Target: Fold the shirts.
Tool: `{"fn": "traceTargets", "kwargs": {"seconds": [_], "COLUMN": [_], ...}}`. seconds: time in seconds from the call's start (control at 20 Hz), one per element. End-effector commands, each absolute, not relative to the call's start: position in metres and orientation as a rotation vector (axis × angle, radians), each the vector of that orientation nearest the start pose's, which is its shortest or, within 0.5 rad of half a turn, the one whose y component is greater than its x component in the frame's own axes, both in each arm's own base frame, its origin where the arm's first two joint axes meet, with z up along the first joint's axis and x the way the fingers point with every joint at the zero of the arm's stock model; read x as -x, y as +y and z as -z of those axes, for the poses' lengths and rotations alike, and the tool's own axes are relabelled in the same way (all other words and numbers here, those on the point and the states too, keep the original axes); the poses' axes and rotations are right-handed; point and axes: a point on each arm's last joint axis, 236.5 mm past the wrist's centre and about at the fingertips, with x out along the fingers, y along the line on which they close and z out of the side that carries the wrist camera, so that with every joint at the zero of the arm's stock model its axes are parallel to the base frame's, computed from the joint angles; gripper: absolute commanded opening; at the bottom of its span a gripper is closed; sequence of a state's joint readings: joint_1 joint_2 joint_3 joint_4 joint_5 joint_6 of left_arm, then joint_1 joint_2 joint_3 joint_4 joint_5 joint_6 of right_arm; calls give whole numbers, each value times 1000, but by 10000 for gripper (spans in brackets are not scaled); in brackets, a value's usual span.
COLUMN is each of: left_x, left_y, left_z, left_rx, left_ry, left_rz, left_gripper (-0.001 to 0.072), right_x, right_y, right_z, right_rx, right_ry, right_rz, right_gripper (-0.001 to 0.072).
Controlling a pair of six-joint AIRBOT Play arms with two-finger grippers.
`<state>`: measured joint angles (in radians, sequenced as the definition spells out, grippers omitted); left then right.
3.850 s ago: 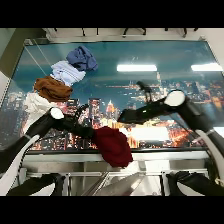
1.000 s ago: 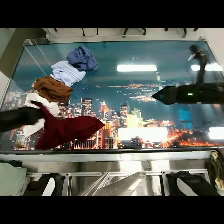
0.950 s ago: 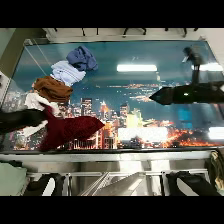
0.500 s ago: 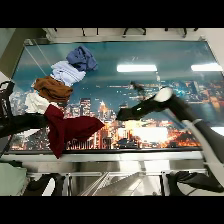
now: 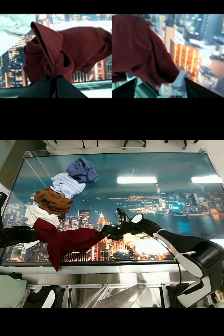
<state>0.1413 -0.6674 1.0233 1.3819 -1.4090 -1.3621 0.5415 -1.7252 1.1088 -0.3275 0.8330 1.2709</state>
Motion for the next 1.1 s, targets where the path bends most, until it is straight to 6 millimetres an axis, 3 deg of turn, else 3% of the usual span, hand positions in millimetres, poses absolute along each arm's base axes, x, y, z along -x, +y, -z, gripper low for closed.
{"fn": "traceTargets", "kwargs": {"seconds": [0.0, 0.2, 0.25, 0.3, 0.35, 0.4, 0.5, 0.65, 0.75, 0.9, 1.0, 1.05], "left_x": [-261, -262, -262, -262, -262, -262, -258, -242, -227, -218, -217, -220], "left_y": [-3, -3, -3, -3, -3, -3, 0, 11, 19, 15, 11, 10], "left_z": [-137, -138, -138, -138, -138, -138, -136, -140, -145, -147, -139, -135], "left_rx": [0, 0, 0, 0, 0, 0, -13, -91, -181, -219, -233, -234], "left_ry": [1009, 1006, 1006, 1006, 1006, 1006, 1021, 1033, 1036, 1044, 1090, 1105], "left_rz": [116, 115, 115, 115, 115, 115, 103, 62, 32, 36, 58, 61], "left_gripper": [24, 24, 24, 23, 23, 24, 23, 24, 24, 23, 23, 23], "right_x": [-332, -324, -322, -320, -320, -325, -335, -324, -314, -307, -280, -272], "right_y": [398, 418, 422, 425, 423, 415, 377, 274, 214, 152, 128, 113], "right_z": [82, 84, 81, 75, 70, 62, 42, -11, -73, -179, -224, -234], "right_rx": [-780, -791, -787, -780, -756, -741, -631, -376, -291, -344, -305, -266], "right_ry": [1396, 1407, 1411, 1414, 1408, 1398, 1374, 1406, 1305, 1020, 961, 952], "right_rz": [-681, -697, -716, -745, -783, -798, -800, -710, -631, -492, -467, -425], "right_gripper": [647, 633, 539, 309, 29, 24, 24, 24, 24, 24, 24, 24]}}
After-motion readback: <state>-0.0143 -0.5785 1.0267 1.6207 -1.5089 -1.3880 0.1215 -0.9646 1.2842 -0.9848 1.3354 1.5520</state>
